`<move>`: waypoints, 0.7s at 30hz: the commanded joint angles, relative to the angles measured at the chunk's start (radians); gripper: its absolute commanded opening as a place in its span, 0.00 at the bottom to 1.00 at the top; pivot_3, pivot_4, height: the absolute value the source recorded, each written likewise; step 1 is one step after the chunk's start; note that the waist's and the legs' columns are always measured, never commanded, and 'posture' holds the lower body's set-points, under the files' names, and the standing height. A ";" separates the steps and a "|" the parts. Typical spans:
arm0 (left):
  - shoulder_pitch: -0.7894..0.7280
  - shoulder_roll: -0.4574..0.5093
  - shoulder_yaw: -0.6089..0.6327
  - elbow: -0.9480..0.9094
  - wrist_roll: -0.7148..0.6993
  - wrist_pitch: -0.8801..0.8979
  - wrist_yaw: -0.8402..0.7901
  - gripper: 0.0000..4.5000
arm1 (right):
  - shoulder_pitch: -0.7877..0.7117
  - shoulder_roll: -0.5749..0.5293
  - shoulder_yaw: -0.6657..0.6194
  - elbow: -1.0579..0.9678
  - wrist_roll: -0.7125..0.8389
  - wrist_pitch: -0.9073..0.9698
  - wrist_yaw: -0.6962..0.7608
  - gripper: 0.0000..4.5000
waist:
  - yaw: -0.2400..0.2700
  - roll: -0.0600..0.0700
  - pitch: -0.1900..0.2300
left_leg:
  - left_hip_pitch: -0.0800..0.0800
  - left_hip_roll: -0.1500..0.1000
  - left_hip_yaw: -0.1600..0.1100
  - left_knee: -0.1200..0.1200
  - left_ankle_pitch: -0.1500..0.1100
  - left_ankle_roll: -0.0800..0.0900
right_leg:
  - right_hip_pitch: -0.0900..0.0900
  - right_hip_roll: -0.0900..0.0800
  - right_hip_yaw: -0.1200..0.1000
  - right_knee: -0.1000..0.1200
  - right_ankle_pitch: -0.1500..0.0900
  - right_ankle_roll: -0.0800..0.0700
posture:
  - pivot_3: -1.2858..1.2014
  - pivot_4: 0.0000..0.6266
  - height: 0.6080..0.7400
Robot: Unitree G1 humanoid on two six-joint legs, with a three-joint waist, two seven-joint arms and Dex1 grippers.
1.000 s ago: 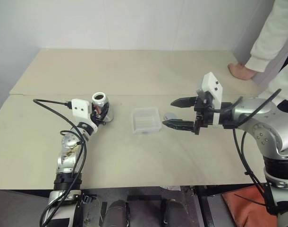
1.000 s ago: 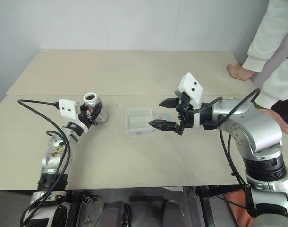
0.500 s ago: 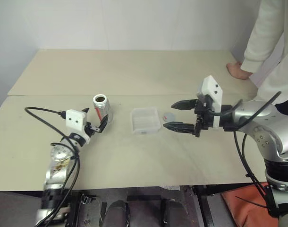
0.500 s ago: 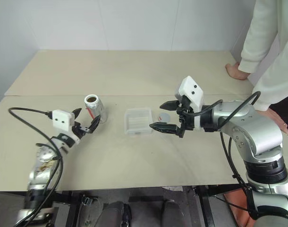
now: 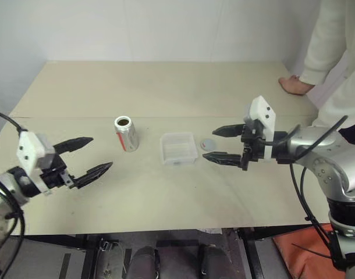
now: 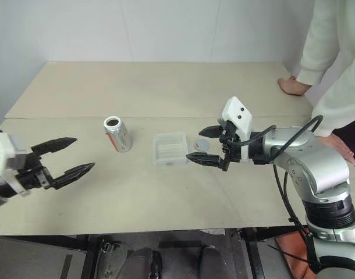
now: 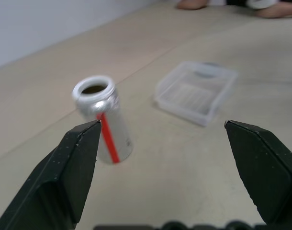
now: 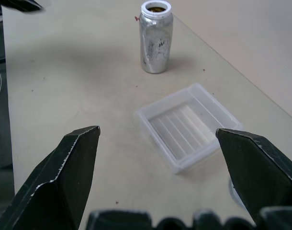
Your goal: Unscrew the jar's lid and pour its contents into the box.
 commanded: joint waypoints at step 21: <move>-0.088 0.017 0.018 0.079 -0.037 -0.084 -0.204 1.00 | 0.005 -0.076 -0.044 0.009 -0.004 -0.064 0.030 1.00 | -0.004 0.000 0.000 | 0.002 0.000 0.001 -0.005 0.003 -0.005 | 0.000 0.000 0.001 -0.001 0.000 0.000 | 0.52 0.24 1.00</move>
